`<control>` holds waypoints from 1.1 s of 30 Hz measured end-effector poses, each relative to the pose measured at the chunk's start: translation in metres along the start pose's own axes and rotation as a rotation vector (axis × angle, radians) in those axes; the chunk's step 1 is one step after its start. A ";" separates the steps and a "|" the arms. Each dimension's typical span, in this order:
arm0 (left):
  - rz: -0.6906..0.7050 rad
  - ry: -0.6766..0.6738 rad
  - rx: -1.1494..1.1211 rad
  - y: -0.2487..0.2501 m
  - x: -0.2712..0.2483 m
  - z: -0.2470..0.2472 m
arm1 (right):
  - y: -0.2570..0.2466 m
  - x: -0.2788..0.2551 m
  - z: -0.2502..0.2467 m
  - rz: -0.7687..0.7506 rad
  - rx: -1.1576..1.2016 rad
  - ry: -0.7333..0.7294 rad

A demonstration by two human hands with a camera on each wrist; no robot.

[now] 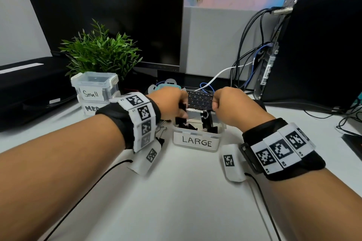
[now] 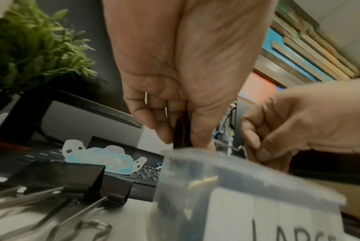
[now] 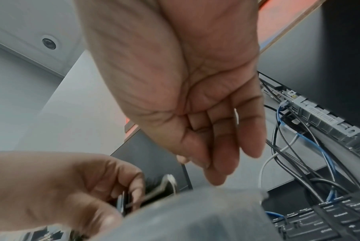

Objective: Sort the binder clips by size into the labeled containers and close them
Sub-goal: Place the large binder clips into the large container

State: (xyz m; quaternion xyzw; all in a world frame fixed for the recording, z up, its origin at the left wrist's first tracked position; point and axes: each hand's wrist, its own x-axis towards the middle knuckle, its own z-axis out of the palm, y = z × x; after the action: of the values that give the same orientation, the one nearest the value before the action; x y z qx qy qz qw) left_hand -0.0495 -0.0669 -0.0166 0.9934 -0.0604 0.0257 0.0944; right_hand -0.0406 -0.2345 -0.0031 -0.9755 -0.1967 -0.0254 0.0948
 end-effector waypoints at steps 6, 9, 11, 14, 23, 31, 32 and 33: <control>-0.098 0.283 -0.077 -0.026 -0.006 -0.022 | -0.002 0.002 0.000 -0.053 -0.037 -0.157; -0.188 0.148 0.059 -0.042 -0.006 -0.016 | -0.005 0.001 -0.001 -0.051 -0.090 -0.214; -0.240 0.025 0.123 -0.049 -0.007 -0.006 | -0.005 -0.002 0.000 -0.070 -0.125 -0.247; -0.283 -0.055 0.160 -0.055 -0.009 0.005 | -0.004 -0.006 0.001 -0.093 -0.129 -0.235; -0.224 0.101 0.060 -0.045 -0.001 0.003 | -0.006 -0.005 0.003 -0.126 -0.063 -0.223; 0.044 0.181 -0.083 0.007 -0.008 -0.001 | -0.004 -0.001 0.000 -0.095 -0.003 -0.067; 0.043 0.160 -0.084 0.011 -0.008 0.000 | -0.002 0.000 0.001 -0.088 0.056 0.015; 0.039 0.122 -0.081 0.013 -0.008 0.001 | 0.001 0.000 0.003 -0.080 0.105 0.089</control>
State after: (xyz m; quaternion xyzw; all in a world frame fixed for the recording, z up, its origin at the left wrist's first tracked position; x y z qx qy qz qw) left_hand -0.0587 -0.0793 -0.0156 0.9840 -0.0748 0.0854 0.1374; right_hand -0.0400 -0.2351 -0.0061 -0.9585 -0.2321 -0.0619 0.1533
